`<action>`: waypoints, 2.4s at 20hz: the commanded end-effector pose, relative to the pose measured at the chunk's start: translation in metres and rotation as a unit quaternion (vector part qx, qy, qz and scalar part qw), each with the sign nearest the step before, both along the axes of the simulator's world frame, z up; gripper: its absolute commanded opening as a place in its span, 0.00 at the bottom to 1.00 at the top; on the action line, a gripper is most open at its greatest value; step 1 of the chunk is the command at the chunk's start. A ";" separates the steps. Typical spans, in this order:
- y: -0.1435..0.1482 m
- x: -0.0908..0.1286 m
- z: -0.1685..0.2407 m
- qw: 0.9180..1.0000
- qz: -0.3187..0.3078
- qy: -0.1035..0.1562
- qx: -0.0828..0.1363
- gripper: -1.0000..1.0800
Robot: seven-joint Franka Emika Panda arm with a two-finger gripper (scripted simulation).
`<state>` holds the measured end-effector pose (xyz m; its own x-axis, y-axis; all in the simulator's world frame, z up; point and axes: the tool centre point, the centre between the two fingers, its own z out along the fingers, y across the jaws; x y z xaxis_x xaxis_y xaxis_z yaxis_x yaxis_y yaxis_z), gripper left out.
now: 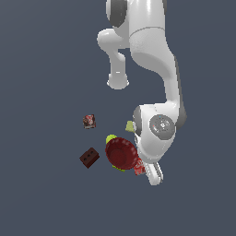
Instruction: Pick up a designated object from a clutter of objects.
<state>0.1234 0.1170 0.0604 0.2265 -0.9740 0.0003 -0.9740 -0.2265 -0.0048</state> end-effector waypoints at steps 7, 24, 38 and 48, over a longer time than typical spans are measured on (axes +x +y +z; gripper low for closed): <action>0.000 -0.003 -0.041 1.000 -0.001 0.002 0.000 0.96; 0.002 -0.002 -0.044 1.000 -0.001 0.002 0.000 0.00; -0.027 -0.012 0.010 1.000 -0.001 0.002 0.000 0.00; -0.081 -0.031 0.111 1.000 -0.001 0.002 0.001 0.00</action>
<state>0.0957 0.0458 0.1541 0.2250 -0.9743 -0.0026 -0.9744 -0.2250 0.0001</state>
